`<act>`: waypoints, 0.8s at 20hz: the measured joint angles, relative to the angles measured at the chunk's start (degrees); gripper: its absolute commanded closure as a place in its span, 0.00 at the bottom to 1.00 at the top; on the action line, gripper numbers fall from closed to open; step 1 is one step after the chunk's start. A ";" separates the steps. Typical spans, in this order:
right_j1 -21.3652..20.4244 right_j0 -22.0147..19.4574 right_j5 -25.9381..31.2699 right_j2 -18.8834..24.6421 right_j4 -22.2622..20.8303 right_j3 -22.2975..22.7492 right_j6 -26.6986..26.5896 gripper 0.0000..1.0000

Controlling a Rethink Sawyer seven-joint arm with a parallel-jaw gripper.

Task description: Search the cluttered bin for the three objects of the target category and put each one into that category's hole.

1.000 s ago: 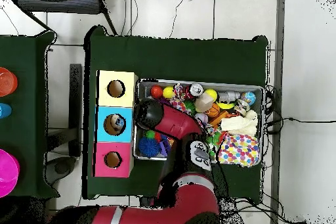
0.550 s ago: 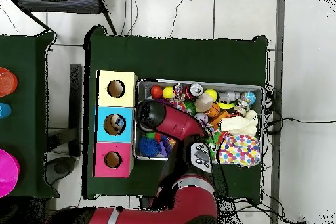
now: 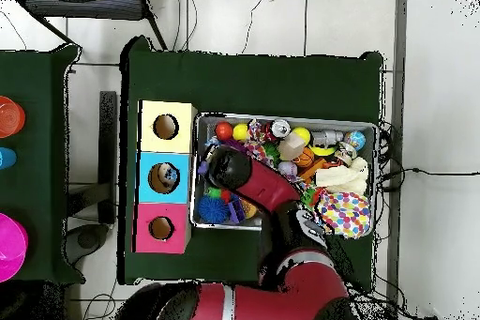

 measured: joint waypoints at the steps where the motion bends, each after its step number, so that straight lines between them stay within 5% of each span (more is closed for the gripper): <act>1: -0.09 -1.06 -1.65 1.20 0.01 1.01 0.00 0.00; 8: -0.66 -4.36 -6.00 5.61 0.06 4.91 0.00 0.00; 16: -0.81 -1.61 -3.51 3.82 0.91 4.69 0.01 0.00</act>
